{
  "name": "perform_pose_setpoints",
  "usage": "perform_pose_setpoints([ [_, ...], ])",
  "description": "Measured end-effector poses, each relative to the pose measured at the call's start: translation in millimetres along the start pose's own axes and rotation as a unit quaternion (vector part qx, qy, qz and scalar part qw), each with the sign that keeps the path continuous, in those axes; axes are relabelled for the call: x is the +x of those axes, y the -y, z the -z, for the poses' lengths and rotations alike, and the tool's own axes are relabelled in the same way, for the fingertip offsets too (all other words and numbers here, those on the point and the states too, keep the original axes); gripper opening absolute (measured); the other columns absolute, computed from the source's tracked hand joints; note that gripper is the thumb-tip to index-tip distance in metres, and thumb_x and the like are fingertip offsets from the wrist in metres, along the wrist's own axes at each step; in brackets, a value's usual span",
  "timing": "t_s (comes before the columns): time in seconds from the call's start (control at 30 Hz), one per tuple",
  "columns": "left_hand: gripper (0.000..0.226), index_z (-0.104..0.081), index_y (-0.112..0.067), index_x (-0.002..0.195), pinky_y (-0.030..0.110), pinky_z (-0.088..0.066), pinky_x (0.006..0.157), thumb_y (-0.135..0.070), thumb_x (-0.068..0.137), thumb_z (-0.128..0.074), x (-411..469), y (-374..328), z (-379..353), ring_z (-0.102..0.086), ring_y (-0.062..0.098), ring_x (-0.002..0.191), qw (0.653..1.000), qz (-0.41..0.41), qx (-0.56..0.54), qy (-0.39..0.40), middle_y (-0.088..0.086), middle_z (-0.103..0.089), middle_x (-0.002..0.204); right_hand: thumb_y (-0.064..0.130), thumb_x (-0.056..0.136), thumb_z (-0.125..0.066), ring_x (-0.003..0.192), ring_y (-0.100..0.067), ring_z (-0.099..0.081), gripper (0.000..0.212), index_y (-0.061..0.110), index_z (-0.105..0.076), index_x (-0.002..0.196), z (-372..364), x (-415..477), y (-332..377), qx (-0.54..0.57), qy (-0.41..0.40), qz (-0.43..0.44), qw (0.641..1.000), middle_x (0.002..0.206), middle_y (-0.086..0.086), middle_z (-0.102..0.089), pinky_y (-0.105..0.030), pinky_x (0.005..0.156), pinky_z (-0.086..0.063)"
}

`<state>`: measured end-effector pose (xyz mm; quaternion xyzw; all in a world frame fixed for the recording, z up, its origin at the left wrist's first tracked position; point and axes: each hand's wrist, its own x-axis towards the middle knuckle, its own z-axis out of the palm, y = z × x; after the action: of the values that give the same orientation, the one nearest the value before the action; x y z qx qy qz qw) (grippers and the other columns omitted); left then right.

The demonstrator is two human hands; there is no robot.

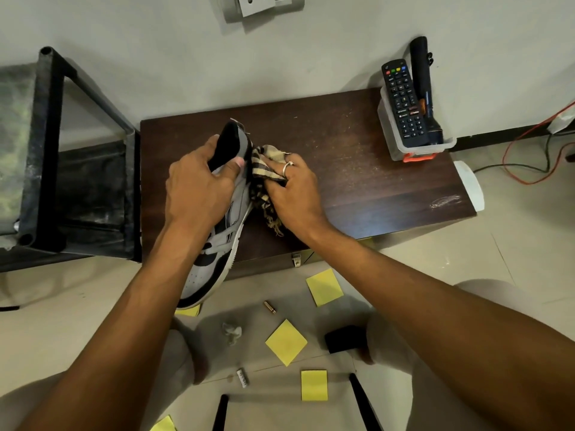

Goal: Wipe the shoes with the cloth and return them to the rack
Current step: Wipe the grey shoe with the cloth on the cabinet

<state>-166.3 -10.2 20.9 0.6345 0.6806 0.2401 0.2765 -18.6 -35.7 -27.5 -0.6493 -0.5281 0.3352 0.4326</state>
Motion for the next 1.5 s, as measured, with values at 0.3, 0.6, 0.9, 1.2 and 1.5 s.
perform_pose_setpoints([
  [0.3,0.054,-0.051,-0.031,0.149,0.046,-0.048,0.109,-0.044,0.097,-0.060,-0.4,-0.4,0.7,-0.058,0.023,0.130,1.000,-0.006,-0.011,0.009,-0.002,-0.065,0.138,0.018,0.087,-0.061,0.056,-0.016,-0.058,0.026,0.009,-0.065,0.063,22.9,1.1,12.3,-0.123,0.099,-0.070,0.985,0.063,-0.007,-0.065,-0.043,0.058,-0.054],
  [0.6,0.051,-0.051,-0.034,0.148,0.046,-0.048,0.108,-0.042,0.099,-0.059,-2.7,-2.2,2.8,-0.058,0.023,0.129,1.000,-0.002,-0.006,0.012,-0.002,-0.065,0.138,0.011,0.094,-0.062,0.103,-0.010,-0.058,0.034,0.011,-0.068,0.127,2.3,3.1,11.5,-0.054,0.055,-0.009,0.997,0.119,-0.001,-0.055,-0.022,0.087,-0.053],
  [0.9,0.044,-0.054,-0.039,0.144,0.040,-0.050,0.100,-0.041,0.100,-0.055,-1.8,-5.5,3.9,-0.063,0.023,0.118,1.000,0.008,-0.002,0.016,-0.004,-0.069,0.127,0.014,0.088,-0.068,0.073,-0.003,-0.055,0.008,0.014,-0.075,0.084,25.0,0.3,13.4,-0.142,0.092,0.030,0.985,0.083,0.009,-0.054,-0.019,0.065,-0.048],
  [1.2,0.043,-0.047,-0.035,0.151,0.045,-0.044,0.108,-0.035,0.108,-0.042,-0.2,-5.1,5.7,-0.055,0.029,0.131,0.999,0.023,0.026,0.023,0.006,-0.062,0.141,0.010,0.093,-0.068,0.106,-0.012,-0.061,0.034,0.010,-0.069,0.127,-5.2,-9.6,1.0,-0.073,0.095,0.094,0.988,0.119,0.005,-0.054,-0.025,0.090,-0.055],
  [1.5,0.045,-0.046,-0.031,0.152,0.046,-0.043,0.111,-0.036,0.108,-0.042,-3.3,-9.3,3.1,-0.054,0.030,0.133,0.999,0.034,0.035,-0.001,0.006,-0.060,0.144,0.019,0.083,-0.068,0.076,-0.015,-0.060,0.013,0.009,-0.076,0.088,9.5,-10.6,11.0,-0.148,0.136,0.113,0.973,0.089,0.005,-0.056,-0.036,0.067,-0.055],
])
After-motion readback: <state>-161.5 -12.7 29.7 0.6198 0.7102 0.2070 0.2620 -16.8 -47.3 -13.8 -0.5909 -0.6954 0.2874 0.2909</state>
